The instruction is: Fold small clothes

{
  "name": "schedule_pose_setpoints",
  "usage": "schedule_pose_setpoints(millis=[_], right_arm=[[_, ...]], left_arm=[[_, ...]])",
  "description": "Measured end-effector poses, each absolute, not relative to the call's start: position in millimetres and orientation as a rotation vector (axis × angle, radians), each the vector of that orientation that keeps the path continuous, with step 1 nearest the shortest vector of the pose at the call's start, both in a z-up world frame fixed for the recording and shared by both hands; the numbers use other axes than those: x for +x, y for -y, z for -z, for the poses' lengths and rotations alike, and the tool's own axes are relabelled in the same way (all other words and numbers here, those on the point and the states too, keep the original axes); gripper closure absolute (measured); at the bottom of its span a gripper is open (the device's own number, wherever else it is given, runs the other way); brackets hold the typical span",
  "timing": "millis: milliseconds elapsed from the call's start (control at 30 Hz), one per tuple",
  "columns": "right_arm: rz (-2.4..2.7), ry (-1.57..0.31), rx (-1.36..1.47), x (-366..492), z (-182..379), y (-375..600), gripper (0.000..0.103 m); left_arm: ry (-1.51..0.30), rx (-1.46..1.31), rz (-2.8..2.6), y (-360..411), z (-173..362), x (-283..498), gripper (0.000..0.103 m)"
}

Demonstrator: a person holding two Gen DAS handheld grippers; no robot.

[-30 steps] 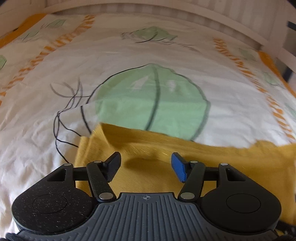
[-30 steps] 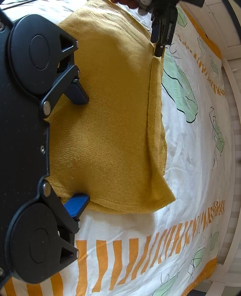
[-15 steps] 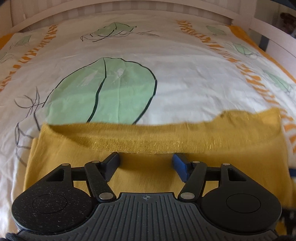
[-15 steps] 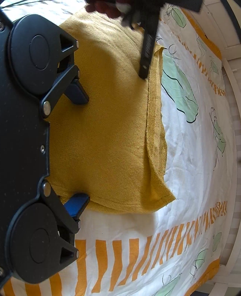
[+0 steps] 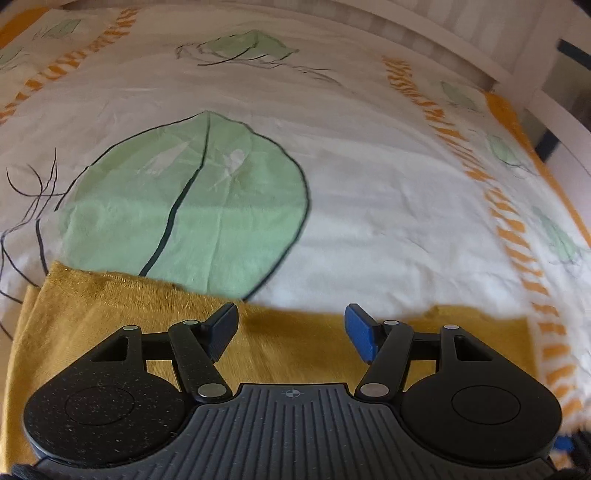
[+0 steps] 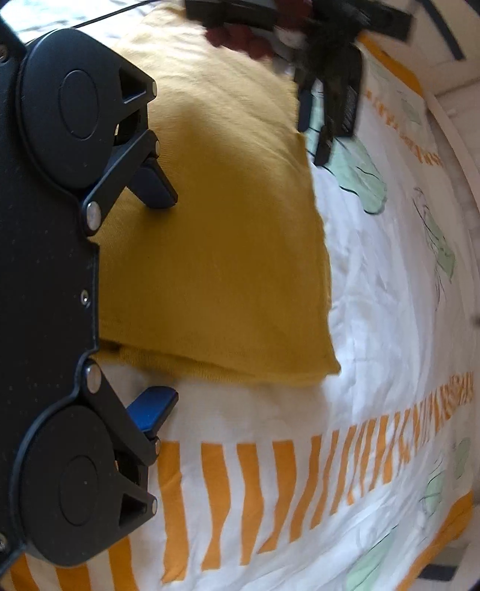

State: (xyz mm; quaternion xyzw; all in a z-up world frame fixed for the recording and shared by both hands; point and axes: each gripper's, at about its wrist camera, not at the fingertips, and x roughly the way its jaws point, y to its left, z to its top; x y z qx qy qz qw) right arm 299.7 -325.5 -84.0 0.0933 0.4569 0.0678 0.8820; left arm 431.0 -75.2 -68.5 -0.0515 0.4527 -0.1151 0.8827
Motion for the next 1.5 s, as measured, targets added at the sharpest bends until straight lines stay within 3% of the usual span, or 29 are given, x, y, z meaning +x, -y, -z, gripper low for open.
schedule_pose_setpoints(millis=[467,1000,1500], right_arm=[[-0.146,-1.003,0.187,293.1,67.1,364.3,0.0],[-0.102,-0.938,0.275,290.5,56.7,387.8,0.0],[-0.079,-0.945,0.219,290.3,59.4,380.2,0.0]], left_arm=[[-0.881,0.135,0.406,101.5,79.4,278.2,0.04],[-0.8,0.29,0.474,196.3,97.9,220.0,0.038],[-0.86,0.192,0.587,174.3,90.1,208.0,0.039]])
